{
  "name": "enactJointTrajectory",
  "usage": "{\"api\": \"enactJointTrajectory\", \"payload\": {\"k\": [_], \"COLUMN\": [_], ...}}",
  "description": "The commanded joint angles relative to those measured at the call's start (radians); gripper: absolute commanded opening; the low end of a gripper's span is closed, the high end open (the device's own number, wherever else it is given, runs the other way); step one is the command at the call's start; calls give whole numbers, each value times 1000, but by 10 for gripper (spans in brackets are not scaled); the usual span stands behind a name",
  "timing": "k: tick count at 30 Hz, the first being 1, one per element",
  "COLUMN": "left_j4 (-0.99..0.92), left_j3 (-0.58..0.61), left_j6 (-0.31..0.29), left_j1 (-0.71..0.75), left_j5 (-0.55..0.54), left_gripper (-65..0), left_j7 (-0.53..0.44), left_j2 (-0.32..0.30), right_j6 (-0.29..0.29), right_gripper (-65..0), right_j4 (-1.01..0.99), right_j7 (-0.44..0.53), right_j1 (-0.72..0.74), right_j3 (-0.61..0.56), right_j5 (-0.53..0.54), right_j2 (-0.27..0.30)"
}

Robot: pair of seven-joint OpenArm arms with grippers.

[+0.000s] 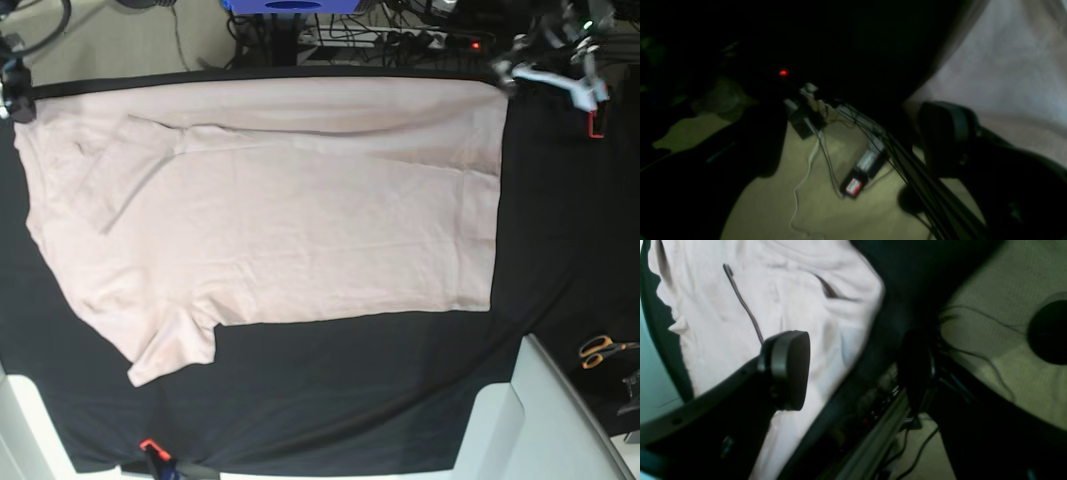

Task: Fold the T-shirt properly
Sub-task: 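Release the shirt and move the left gripper along the shirt side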

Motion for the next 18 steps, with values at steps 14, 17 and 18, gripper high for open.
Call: {"api": "enactJointTrajectory", "payload": {"k": [14, 17, 18], "left_j4": [277, 263, 254], "left_j3": [27, 119, 151], "left_j6": [-16, -16, -16], "left_j1": [-72, -154, -190], "left_j5": [-3, -3, -1], "left_gripper": [-44, -48, -48], "left_j7": [-26, -23, -9], "left_j2": [-10, -56, -73], "right_j6": [19, 19, 19], "right_gripper": [-240, -242, -242], "right_j4": [263, 214, 178], "right_j7": [31, 121, 170], "right_j1": [69, 128, 152], "right_j3": [-145, -313, -364], "right_j5": [29, 28, 28], "right_j2": [87, 156, 183]}}
